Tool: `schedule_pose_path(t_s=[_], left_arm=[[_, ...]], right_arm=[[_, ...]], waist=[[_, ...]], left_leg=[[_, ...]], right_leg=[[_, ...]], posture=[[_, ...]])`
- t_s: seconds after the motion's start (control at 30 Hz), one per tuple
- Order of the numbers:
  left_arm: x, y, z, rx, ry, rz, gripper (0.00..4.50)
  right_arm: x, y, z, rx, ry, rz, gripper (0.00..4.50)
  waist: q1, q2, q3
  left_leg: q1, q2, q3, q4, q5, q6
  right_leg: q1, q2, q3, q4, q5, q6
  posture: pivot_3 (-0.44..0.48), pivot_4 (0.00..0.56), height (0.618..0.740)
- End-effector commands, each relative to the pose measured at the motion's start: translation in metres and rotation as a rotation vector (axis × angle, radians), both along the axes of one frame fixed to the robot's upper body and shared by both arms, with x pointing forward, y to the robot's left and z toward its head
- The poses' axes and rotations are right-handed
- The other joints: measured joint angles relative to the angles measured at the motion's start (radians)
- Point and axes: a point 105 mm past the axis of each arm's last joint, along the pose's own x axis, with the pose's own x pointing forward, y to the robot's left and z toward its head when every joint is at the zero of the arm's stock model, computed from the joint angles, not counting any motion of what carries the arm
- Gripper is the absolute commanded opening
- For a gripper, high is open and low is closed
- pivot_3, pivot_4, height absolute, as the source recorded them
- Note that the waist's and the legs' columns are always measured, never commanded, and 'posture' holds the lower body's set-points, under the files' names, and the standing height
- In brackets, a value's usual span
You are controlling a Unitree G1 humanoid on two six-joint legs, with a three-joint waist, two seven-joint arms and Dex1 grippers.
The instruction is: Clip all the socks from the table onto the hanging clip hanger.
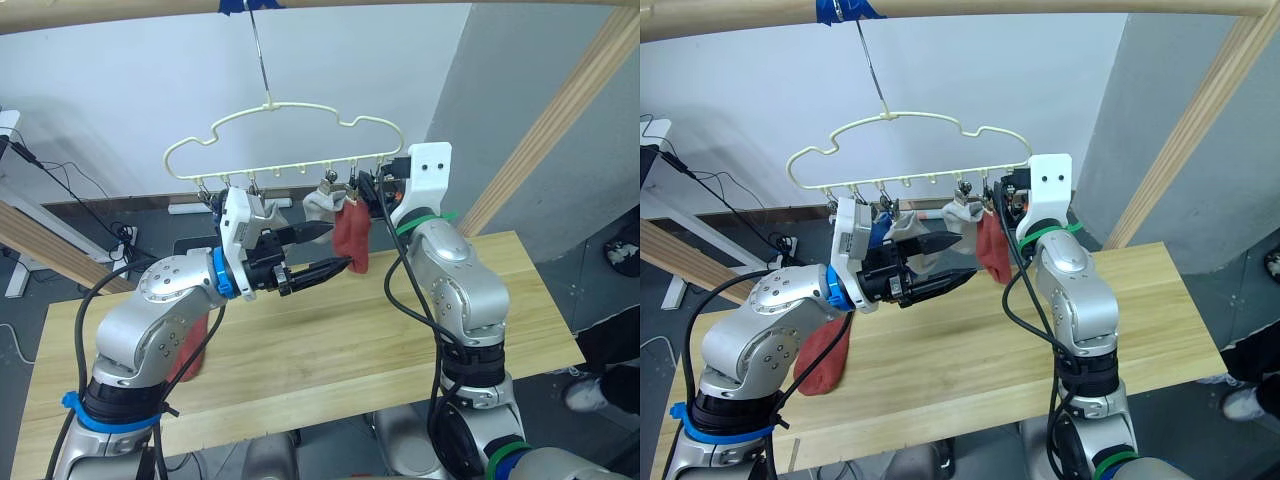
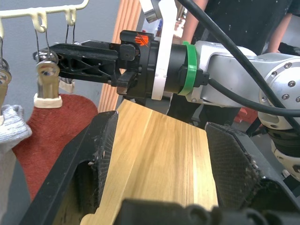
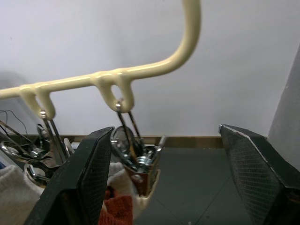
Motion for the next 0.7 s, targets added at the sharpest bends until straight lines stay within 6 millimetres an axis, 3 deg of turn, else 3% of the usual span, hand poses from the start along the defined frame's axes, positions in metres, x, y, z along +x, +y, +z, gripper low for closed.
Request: schedule_pose_path(t_s=[0.03, 0.7], left_arm=[[-0.0049, 0.0001, 0.0122, -0.009, -0.048, -0.019, 3.30], [-0.0036, -0.0041, 0.0113, -0.007, -0.055, -0.029, 3.30]], right_arm=[[-0.0033, 0.0027, 0.0128, 0.037, -0.040, 0.004, 3.72], [-0.0091, -0.0022, 0.0102, 0.057, -0.029, -0.016, 3.72]], waist=[[0.000, 0.000, 0.000], [0.000, 0.000, 0.000]], left_leg=[[0.000, 0.000, 0.000, 0.000, 0.000, 0.000], [0.000, 0.000, 0.000, 0.000, 0.000, 0.000]], right_leg=[[0.000, 0.000, 0.000, 0.000, 0.000, 0.000], [0.000, 0.000, 0.000, 0.000, 0.000, 0.000]], posture=[[-0.249, 0.234, 0.735], [-0.262, 0.238, 0.735]])
